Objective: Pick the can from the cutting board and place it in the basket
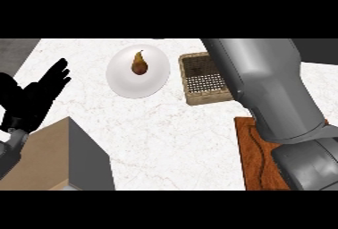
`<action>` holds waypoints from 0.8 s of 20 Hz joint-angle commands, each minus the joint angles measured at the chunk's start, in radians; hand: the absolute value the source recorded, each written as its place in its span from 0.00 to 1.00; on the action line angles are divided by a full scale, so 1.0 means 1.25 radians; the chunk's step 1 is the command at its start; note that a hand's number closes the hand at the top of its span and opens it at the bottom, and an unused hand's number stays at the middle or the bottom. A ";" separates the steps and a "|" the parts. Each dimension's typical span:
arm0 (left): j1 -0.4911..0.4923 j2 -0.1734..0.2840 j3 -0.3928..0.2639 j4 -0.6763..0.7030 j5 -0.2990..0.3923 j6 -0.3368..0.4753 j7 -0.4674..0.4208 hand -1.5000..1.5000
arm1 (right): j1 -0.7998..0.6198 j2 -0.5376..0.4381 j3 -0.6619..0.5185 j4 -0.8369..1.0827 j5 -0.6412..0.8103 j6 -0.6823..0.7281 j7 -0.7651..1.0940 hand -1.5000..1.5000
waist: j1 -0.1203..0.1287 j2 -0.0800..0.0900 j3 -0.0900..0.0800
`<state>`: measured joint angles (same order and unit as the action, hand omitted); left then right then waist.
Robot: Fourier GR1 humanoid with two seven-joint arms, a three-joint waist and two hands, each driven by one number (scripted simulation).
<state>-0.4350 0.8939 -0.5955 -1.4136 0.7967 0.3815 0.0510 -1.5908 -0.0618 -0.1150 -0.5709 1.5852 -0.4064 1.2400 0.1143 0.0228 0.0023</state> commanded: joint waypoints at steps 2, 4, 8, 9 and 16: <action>0.026 -0.054 -0.004 0.020 0.006 0.018 -0.029 0.50 | -0.056 0.006 -0.054 0.053 0.081 0.037 0.198 1.00 | -0.014 0.007 -0.012; 0.044 -0.057 -0.003 0.023 0.013 0.016 -0.047 0.50 | -0.056 0.004 -0.086 0.062 0.095 0.040 0.198 1.00 | -0.019 0.006 -0.011; 0.045 -0.051 -0.003 0.030 0.016 0.030 -0.049 0.50 | -0.066 0.032 -0.123 0.075 0.154 0.060 0.198 1.00 | -0.034 0.000 -0.009; 0.035 -0.047 0.007 0.046 0.022 0.025 -0.046 0.50 | -0.049 0.031 -0.133 0.072 0.164 0.032 0.198 1.00 | -0.044 0.004 -0.008; 0.059 -0.041 0.005 0.044 0.033 0.010 -0.077 0.50 | 0.012 0.049 -0.199 0.042 0.224 -0.021 0.198 1.00 | -0.043 0.002 -0.007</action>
<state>-0.3936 0.9137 -0.5837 -1.3871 0.8332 0.3922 -0.0087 -1.6026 -0.0179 -0.3312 -0.5123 1.8254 -0.3824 1.2407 0.0695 0.0185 0.0079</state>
